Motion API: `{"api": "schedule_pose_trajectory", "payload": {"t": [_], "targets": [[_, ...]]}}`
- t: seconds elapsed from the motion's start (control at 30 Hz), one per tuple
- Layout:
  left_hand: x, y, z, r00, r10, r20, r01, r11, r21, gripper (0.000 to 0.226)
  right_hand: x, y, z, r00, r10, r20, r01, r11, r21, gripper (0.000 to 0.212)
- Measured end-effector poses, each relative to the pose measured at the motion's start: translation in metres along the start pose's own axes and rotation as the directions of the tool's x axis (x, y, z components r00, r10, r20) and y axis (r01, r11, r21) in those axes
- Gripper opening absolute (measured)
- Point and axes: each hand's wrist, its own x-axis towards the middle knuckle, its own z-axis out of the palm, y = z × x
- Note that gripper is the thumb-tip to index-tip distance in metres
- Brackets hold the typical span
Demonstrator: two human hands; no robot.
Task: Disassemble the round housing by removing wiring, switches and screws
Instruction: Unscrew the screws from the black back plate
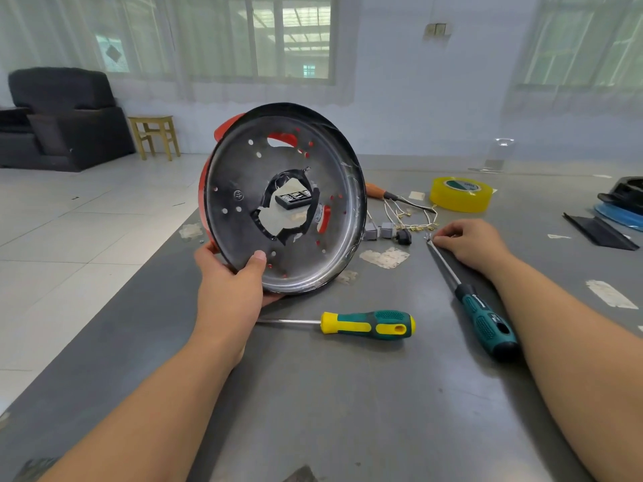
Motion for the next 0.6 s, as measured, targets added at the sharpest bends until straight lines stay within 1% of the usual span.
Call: {"api": "schedule_pose_trajectory", "payload": {"t": [0.07,0.17,0.27,0.33,0.5,0.6], "targets": [[-0.001,0.001,0.000,1.000,0.000,0.008,0.000,1.000,-0.008,0.033,-0.002,0.000,-0.001,1.000,0.004,-0.016,-0.004,1.000,0.019,0.009],[-0.003,0.003,0.000,1.000,0.001,0.013,0.000,1.000,-0.017,0.036,-0.002,0.002,-0.001,0.999,0.023,-0.031,-0.023,1.000,0.021,0.010],[-0.003,0.003,0.000,1.000,0.003,0.011,-0.003,1.000,-0.016,0.038,0.000,0.001,0.002,0.998,0.033,-0.045,-0.033,0.999,0.001,0.018],[-0.003,0.002,0.000,1.000,0.005,0.012,-0.004,1.000,-0.015,0.039,0.003,-0.001,0.005,0.998,0.036,-0.058,-0.037,0.999,-0.009,0.021],[0.000,0.000,0.000,1.000,0.010,0.014,-0.010,1.000,-0.009,0.033,0.008,-0.001,0.008,0.997,0.021,-0.078,-0.023,0.999,-0.027,0.008],[0.000,-0.001,0.000,1.000,0.011,0.010,-0.011,1.000,-0.008,0.038,0.005,-0.001,0.005,0.997,0.018,-0.071,-0.019,1.000,-0.008,0.005]]}}
